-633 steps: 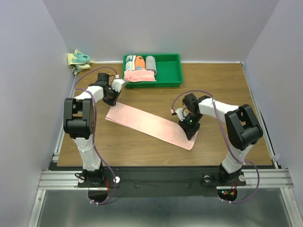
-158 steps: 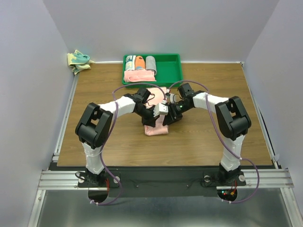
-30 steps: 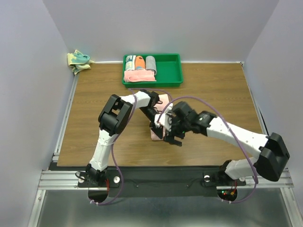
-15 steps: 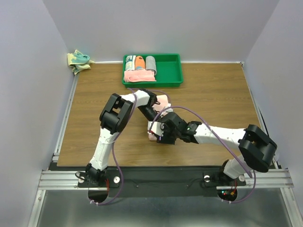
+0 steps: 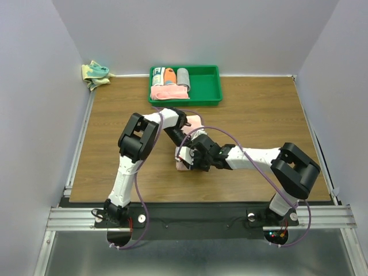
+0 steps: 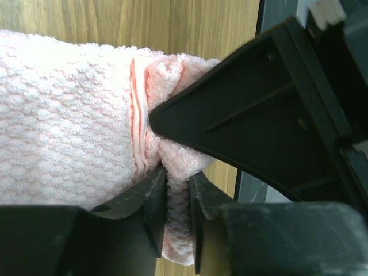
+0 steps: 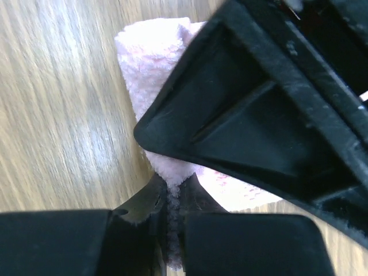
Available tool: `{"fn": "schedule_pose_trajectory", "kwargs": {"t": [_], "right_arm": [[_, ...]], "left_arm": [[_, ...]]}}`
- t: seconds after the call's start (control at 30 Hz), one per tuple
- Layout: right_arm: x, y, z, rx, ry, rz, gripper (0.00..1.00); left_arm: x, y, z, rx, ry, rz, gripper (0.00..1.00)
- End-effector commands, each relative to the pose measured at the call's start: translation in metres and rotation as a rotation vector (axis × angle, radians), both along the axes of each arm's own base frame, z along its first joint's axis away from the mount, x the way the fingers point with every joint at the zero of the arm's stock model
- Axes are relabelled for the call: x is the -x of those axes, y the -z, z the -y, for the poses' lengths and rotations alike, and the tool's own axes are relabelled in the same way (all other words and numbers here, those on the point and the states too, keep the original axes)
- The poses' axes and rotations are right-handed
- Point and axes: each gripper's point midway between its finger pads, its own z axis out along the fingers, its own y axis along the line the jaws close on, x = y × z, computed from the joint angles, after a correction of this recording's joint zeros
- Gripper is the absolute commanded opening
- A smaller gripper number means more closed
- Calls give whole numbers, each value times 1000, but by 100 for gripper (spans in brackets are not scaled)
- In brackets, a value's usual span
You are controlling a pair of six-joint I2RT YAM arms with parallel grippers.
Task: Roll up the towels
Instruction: Roll the towel
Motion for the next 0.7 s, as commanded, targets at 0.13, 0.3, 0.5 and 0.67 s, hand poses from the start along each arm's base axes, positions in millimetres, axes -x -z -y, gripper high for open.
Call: {"fn": "schedule_pose_trajectory", "kwargs": {"t": [0.13,0.3,0.5,0.67], "right_arm": [[34,7,2,-17,-92,-260,0],[51,11,9,15,-117,-352,1],[55,14,13,15,-89,-447,1],[44,8,11,-21,-25,-559,1]], "left_arm": [[-40,25,-35,-47,51,297,57],[-65,6,-54,-16,-38,300,65],[-95,-16,-84,25,-171,304,68],[-130,-27,-143,5,-350,355,68]]}}
